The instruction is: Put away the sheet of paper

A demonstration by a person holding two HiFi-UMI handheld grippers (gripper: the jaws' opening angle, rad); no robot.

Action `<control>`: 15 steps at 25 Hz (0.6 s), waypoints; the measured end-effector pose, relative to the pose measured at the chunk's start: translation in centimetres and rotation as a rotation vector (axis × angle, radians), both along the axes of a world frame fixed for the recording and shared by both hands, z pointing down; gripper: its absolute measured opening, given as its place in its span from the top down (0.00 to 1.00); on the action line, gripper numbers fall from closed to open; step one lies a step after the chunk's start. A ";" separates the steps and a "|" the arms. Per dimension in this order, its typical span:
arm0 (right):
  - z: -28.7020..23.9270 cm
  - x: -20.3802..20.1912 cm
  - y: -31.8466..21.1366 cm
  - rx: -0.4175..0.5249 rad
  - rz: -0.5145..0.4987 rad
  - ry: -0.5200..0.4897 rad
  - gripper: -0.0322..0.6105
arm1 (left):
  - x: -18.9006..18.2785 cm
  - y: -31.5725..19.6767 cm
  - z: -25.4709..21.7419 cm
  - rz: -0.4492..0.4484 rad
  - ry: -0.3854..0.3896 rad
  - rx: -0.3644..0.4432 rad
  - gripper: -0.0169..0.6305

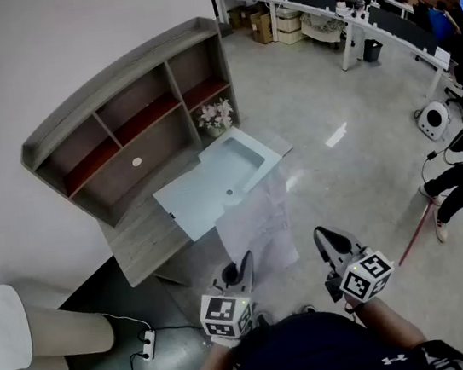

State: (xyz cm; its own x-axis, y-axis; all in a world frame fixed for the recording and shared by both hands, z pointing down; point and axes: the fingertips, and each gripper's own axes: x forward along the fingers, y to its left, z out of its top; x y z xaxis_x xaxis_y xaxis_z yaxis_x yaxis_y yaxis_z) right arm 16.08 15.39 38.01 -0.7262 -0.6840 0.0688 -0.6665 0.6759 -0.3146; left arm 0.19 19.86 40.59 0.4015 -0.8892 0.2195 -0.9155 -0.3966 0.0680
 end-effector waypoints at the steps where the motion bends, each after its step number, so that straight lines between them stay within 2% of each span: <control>1: -0.1 -0.5 0.2 0.005 -0.005 -0.003 0.93 | -0.6 0.1 0.1 -0.008 -0.003 0.000 0.95; 6: -0.8 -1.0 0.3 0.034 -0.012 -0.008 0.93 | -1.6 0.3 -0.5 -0.032 -0.007 0.024 0.95; 10: -0.9 -0.1 0.2 0.049 -0.018 -0.013 0.93 | -0.7 0.0 -1.1 -0.035 -0.014 0.048 0.95; 15: -0.3 1.3 0.2 0.016 -0.039 -0.063 0.93 | 0.8 0.3 -0.5 -0.056 -0.014 0.039 0.95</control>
State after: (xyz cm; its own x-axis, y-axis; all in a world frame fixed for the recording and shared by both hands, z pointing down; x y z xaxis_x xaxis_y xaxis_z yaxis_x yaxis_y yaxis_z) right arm 17.39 15.64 37.69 -0.7550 -0.6557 0.0116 -0.6187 0.7064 -0.3438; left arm 0.98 20.13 40.11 0.3485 -0.9180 0.1892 -0.9369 -0.3473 0.0405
